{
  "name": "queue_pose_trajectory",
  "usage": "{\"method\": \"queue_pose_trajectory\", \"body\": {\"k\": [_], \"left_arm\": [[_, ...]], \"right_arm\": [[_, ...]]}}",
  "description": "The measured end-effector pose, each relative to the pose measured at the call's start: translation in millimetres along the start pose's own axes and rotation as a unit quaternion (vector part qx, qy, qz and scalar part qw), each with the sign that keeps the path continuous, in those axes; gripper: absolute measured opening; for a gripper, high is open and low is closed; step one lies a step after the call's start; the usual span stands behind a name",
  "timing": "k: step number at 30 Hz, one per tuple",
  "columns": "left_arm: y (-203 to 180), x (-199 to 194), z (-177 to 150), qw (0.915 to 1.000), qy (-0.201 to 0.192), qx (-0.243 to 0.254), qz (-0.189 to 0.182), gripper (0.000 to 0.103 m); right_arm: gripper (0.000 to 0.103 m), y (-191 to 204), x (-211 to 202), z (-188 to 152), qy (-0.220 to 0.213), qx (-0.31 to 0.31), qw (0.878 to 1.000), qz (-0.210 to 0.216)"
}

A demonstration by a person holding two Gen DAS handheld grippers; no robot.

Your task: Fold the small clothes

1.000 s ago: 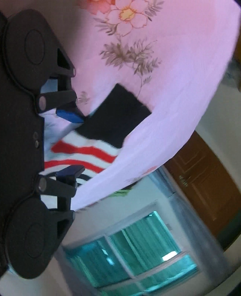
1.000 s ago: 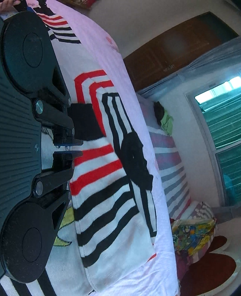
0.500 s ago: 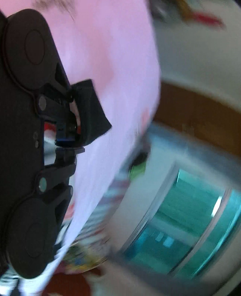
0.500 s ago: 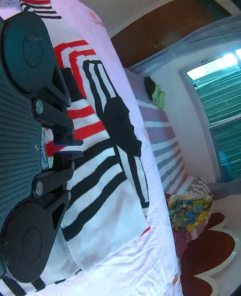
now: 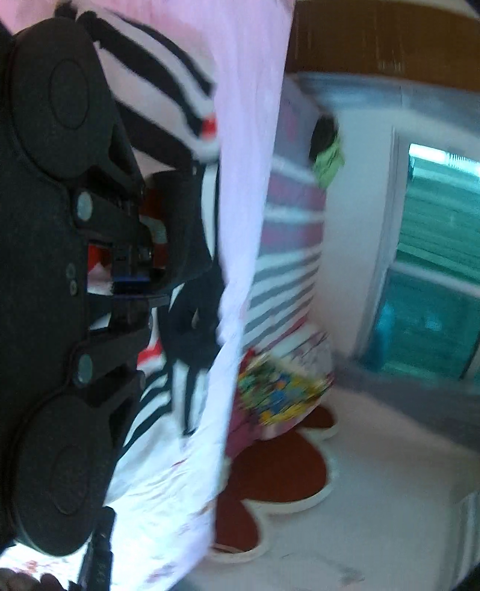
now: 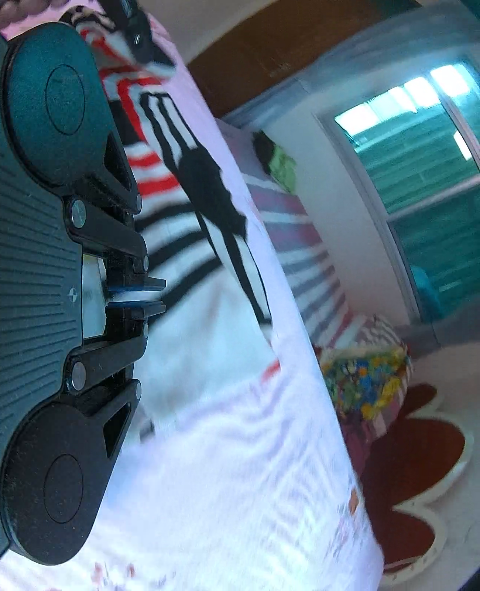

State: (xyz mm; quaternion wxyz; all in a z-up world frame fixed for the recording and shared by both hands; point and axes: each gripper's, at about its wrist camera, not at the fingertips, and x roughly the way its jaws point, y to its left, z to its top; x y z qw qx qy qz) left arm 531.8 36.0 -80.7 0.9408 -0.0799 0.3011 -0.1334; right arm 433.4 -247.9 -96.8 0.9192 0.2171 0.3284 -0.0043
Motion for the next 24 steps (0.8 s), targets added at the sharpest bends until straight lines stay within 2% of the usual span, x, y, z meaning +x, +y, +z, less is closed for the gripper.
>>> {"method": "queue_pose_trajectory", "body": {"k": [4,5,6,7,8,9,11,13,16,18,21,22,23,24], "left_arm": [[-39,27,-25,0.9979,0.044,0.048,-0.005,0.006],[-51,36,-30,0.9962,0.061,0.062,-0.010,0.008],[-59,45,-33,0.9944,0.077,0.072,-0.014,0.024],[-69,55,-36,0.9928,0.086,0.082,-0.017,0.032],[-83,61,-39,0.9919,0.085,0.093,-0.017,0.044],[-95,61,-43,0.9910,0.075,0.109,-0.020,0.063],[-119,61,-49,0.9881,0.062,0.134,-0.043,0.082],[-136,52,-53,0.9839,0.039,0.151,-0.088,0.082],[-139,33,-59,0.9821,0.017,0.158,-0.100,0.081],[-112,15,-63,0.9885,0.018,0.131,-0.073,0.079],[-54,-21,-72,0.9954,0.009,0.095,-0.005,0.076],[-31,-37,-78,0.9962,0.002,0.083,0.023,0.075],[-5,-53,-85,0.9957,-0.001,0.072,0.058,0.072],[16,-66,-90,0.9942,-0.002,0.063,0.088,0.072]], "right_arm": [[0.005,-33,-13,3,-0.005,0.011,1.000,-0.012],[0.005,-42,-15,4,-0.004,0.017,1.000,-0.014],[0.005,-51,-18,4,-0.002,0.023,1.000,-0.014],[0.005,-58,-21,4,-0.001,0.027,1.000,-0.013],[0.005,-64,-23,4,0.000,0.030,0.999,-0.014],[0.005,-71,-26,4,0.001,0.034,0.999,-0.015],[0.005,-81,-31,4,0.000,0.041,0.999,-0.012],[0.005,-87,-35,5,-0.001,0.045,0.999,-0.012],[0.005,-85,-36,9,-0.003,0.054,0.998,0.011],[0.005,-74,-32,11,0.001,0.051,0.998,0.036],[0.005,-44,-15,9,0.019,0.035,0.996,0.078],[0.010,-33,-6,7,0.031,0.033,0.995,0.092],[0.040,-25,3,5,0.040,0.031,0.994,0.098],[0.061,-14,11,1,0.043,0.029,0.993,0.104]]}}
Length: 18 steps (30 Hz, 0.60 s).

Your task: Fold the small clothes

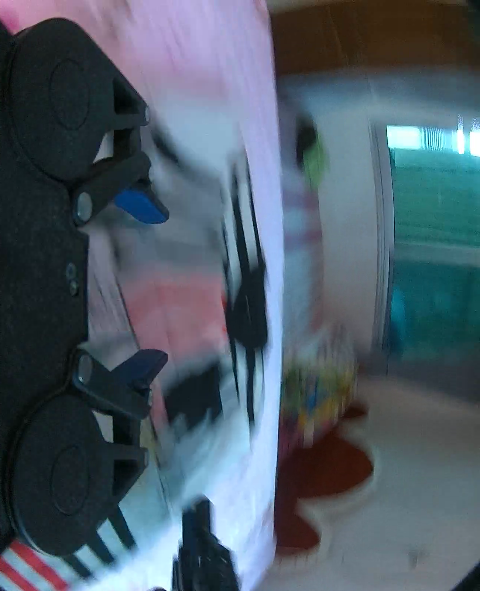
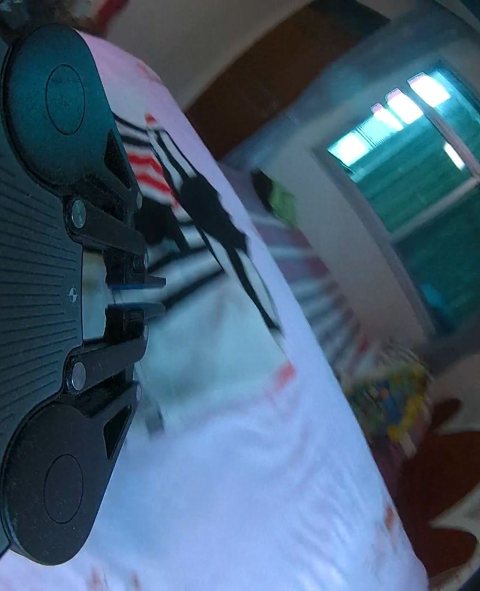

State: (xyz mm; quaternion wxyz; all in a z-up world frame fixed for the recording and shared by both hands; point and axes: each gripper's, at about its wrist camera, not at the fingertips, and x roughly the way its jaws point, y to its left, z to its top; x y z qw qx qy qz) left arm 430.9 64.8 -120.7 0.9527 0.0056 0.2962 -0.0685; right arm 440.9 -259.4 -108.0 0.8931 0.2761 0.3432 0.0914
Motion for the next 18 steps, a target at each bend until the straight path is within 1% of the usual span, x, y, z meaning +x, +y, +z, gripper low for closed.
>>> {"method": "queue_pose_trajectory", "body": {"k": [1,3,4,5,7,11,13,15,16,17,18], "left_arm": [[21,-9,-8,0.9997,0.002,-0.009,0.024,0.072],[53,-18,-16,0.9977,0.017,-0.030,0.058,0.072],[68,-19,-20,0.9964,0.029,-0.040,0.069,0.072],[79,-19,-23,0.9953,0.034,-0.047,0.078,0.071],[89,-17,-23,0.9950,0.039,-0.050,0.078,0.071],[95,-11,-21,0.9958,0.041,-0.046,0.068,0.071],[98,-8,-23,0.9959,0.048,-0.045,0.063,0.070],[96,-6,-24,0.9964,0.045,-0.043,0.058,0.070],[94,-3,-23,0.9964,0.045,-0.043,0.057,0.070],[92,2,-22,0.9965,0.045,-0.043,0.056,0.068],[92,4,-23,0.9965,0.046,-0.044,0.054,0.067]], "right_arm": [[0.077,6,8,-3,-0.002,-0.005,1.000,0.007],[0.076,22,23,-9,0.003,-0.018,1.000,0.023],[0.075,26,29,-11,0.007,-0.015,0.999,0.031],[0.063,30,36,-13,0.012,-0.009,0.999,0.032],[0.052,35,49,-15,0.029,0.010,0.999,0.043],[0.052,43,70,-22,0.062,0.028,0.997,0.043],[0.052,46,77,-24,0.069,0.042,0.996,0.048],[0.052,48,81,-23,0.067,0.051,0.995,0.048],[0.044,50,85,-23,0.062,0.049,0.996,0.047],[0.024,54,88,-22,0.061,0.041,0.996,0.042],[0.016,56,91,-20,0.061,0.032,0.997,0.032]]}}
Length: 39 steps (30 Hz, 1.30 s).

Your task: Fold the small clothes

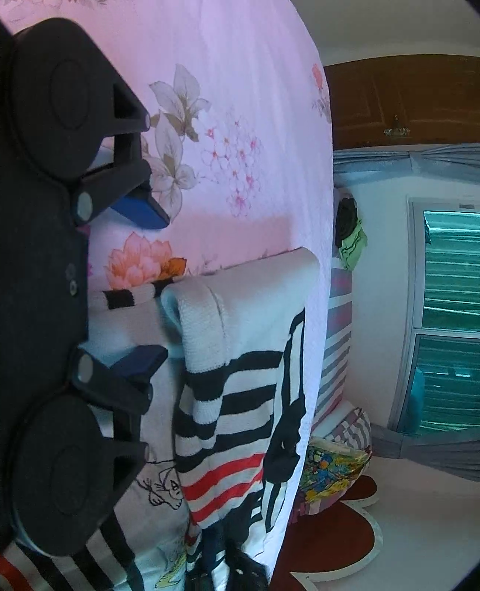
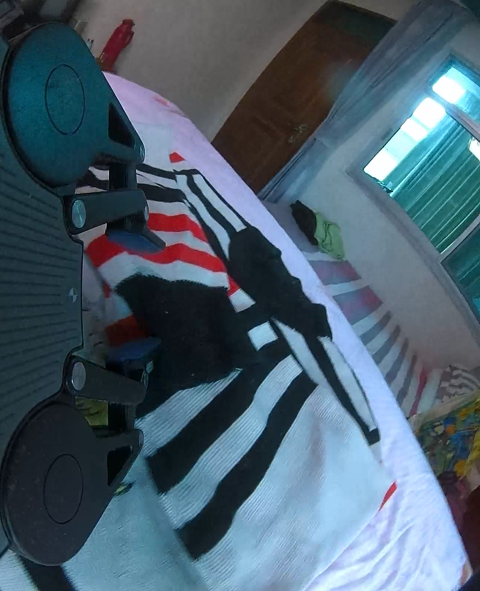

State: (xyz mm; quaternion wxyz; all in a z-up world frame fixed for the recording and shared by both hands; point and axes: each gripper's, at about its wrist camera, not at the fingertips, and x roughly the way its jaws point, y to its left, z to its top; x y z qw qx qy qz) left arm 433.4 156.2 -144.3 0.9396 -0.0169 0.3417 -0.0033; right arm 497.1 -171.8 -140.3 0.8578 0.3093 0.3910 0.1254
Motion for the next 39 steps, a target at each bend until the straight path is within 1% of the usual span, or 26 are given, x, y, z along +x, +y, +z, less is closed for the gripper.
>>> {"method": "queue_pose_trajectory", "body": {"k": [2,3,5,7,8,9,11,14,16,18,19,21,22,24,25,27,29,31,32,33,34,35,36,37,38,39], "left_arm": [[0,2,0,1.0000,0.002,0.000,-0.002,0.066],[0,1,0,1.0000,0.000,0.001,-0.003,0.063],[1,0,2,1.0000,-0.001,0.000,-0.007,0.062],[3,1,6,0.9999,-0.004,-0.007,-0.013,0.060],[4,1,8,0.9998,-0.006,-0.009,-0.014,0.059],[4,3,10,0.9998,-0.003,-0.007,-0.015,0.058],[5,7,11,0.9998,0.003,-0.005,-0.017,0.055],[9,8,12,0.9997,0.003,-0.015,-0.021,0.055],[9,11,11,0.9997,0.008,-0.007,-0.020,0.055],[8,13,10,0.9996,0.016,0.007,-0.022,0.056],[7,13,11,0.9992,0.020,0.021,-0.026,0.056],[13,3,13,0.9983,0.023,0.029,-0.044,0.057],[16,-6,15,0.9982,0.016,0.025,-0.053,0.058],[19,-27,22,0.9976,-0.025,0.012,-0.063,0.070],[16,-33,27,0.9968,-0.041,0.009,-0.067,0.072],[3,-30,41,0.9944,-0.057,0.000,-0.089,0.072],[-18,-14,51,0.9924,-0.059,0.009,-0.107,0.069],[-40,6,52,0.9929,-0.043,0.034,-0.106,0.066],[-47,17,49,0.9935,-0.028,0.043,-0.102,0.065],[-53,33,44,0.9946,0.006,0.054,-0.089,0.063],[-55,44,38,0.9944,0.028,0.063,-0.079,0.062],[-56,43,35,0.9938,0.006,0.081,-0.076,0.064],[-55,43,39,0.9929,0.011,0.086,-0.081,0.063],[-52,41,43,0.9930,0.005,0.080,-0.087,0.063],[-47,38,51,0.9935,-0.013,0.069,-0.090,0.065],[-44,40,60,0.9940,-0.026,0.061,-0.087,0.067]], "right_arm": [[0.009,3,-2,3,-0.016,-0.012,1.000,0.000],[0.009,6,-6,4,-0.028,-0.024,0.999,-0.002],[0.009,12,-26,7,-0.061,-0.054,0.997,-0.010],[0.009,10,-43,12,-0.088,-0.067,0.994,-0.015],[0.009,7,-48,13,-0.093,-0.071,0.993,-0.020],[0.009,3,-47,13,-0.085,-0.078,0.993,-0.031],[0.009,-5,-40,11,-0.060,-0.076,0.995,-0.036],[0.009,-8,-39,2,-0.058,-0.079,0.995,-0.036],[0.009,-10,-36,-2,-0.057,-0.076,0.995,-0.041],[0.009,-14,-26,-7,-0.037,-0.080,0.994,-0.063],[0.009,-17,-21,-9,-0.026,-0.077,0.994,-0.068],[0.009,-18,-29,-8,-0.025,-0.076,0.995,-0.064],[0.009,-17,-38,-7,-0.032,-0.077,0.994,-0.071],[0.009,-13,-61,-8,-0.072,-0.090,0.991,-0.073],[0.009,-10,-67,-7,-0.085,-0.098,0.989,-0.074],[0.009,0,-66,-4,-0.093,-0.121,0.985,-0.076],[0.009,9,-52,0,-0.083,-0.146,0.983,-0.076],[0.009,13,-38,-3,-0.071,-0.169,0.980,-0.084],[0.009,12,-29,-4,-0.060,-0.180,0.977,-0.102],[0.009,7,-20,-7,-0.041,-0.183,0.974,-0.125],[0.009,-2,-11,-10,-0.017,-0.176,0.974,-0.138],[0.009,-9,-15,-11,-0.026,-0.166,0.978,-0.119],[0.009,-11,-21,-9,-0.029,-0.155,0.981,-0.113],[0.009,-12,-30,-7,-0.047,-0.153,0.981,-0.108],[0.009,-12,-38,-4,-0.068,-0.155,0.980,-0.101],[0.009,-14,-41,1,-0.079,-0.149,0.981,-0.097]]}}
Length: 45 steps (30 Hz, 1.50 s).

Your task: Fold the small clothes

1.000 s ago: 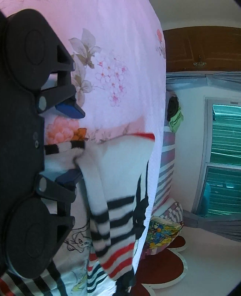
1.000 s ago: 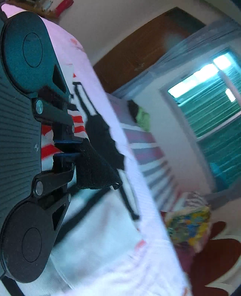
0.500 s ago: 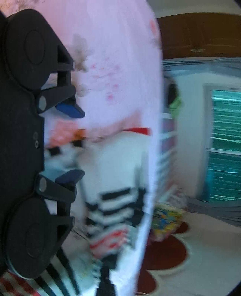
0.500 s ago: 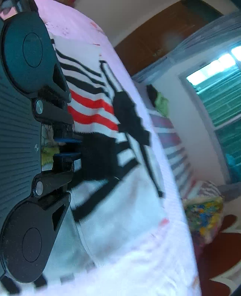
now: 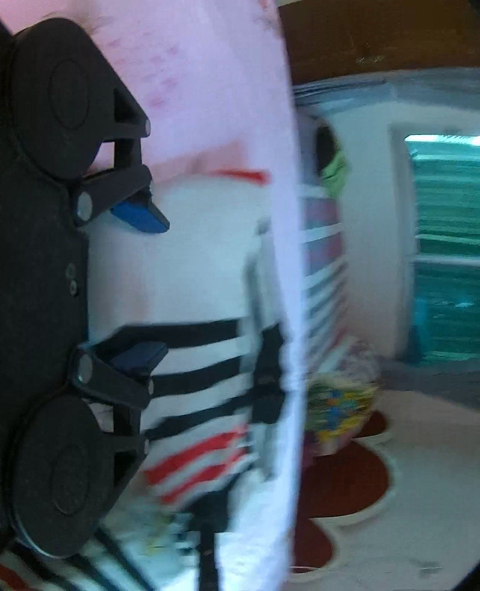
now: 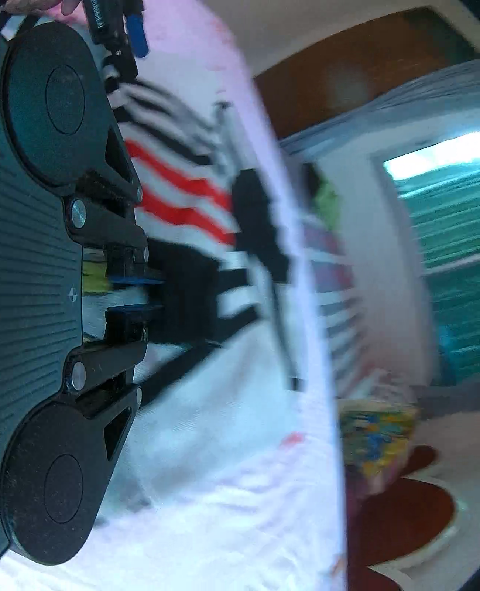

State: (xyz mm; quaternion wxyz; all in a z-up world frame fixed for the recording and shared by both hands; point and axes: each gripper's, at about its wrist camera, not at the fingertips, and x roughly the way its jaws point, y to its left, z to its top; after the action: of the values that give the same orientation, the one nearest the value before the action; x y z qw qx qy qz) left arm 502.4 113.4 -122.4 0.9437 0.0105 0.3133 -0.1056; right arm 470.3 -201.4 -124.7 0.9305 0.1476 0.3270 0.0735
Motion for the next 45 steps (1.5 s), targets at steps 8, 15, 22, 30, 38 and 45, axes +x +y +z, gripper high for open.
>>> {"method": "queue_pose_trajectory", "body": {"k": [8,15,22,30,38,45], "left_arm": [[11,57,50,0.9998,-0.017,0.014,-0.003,0.071],[41,84,32,0.9988,0.024,-0.019,0.038,0.071],[2,16,8,0.9992,-0.027,-0.030,-0.001,0.074],[-13,38,-11,0.9995,0.022,0.010,0.020,0.073],[-27,45,26,1.0000,-0.005,-0.006,0.001,0.074],[-51,89,19,0.9995,0.030,0.012,-0.004,0.080]], "right_arm": [[0.009,-30,29,26,-0.008,0.067,0.998,-0.019],[0.010,-44,26,25,0.004,0.071,0.997,-0.023],[0.068,-53,5,8,0.002,0.102,0.994,0.034],[0.058,-29,5,10,-0.024,0.063,0.998,0.014],[0.023,32,20,20,-0.024,-0.028,0.996,0.075],[0.005,64,82,6,0.030,-0.074,0.996,0.028]]}}
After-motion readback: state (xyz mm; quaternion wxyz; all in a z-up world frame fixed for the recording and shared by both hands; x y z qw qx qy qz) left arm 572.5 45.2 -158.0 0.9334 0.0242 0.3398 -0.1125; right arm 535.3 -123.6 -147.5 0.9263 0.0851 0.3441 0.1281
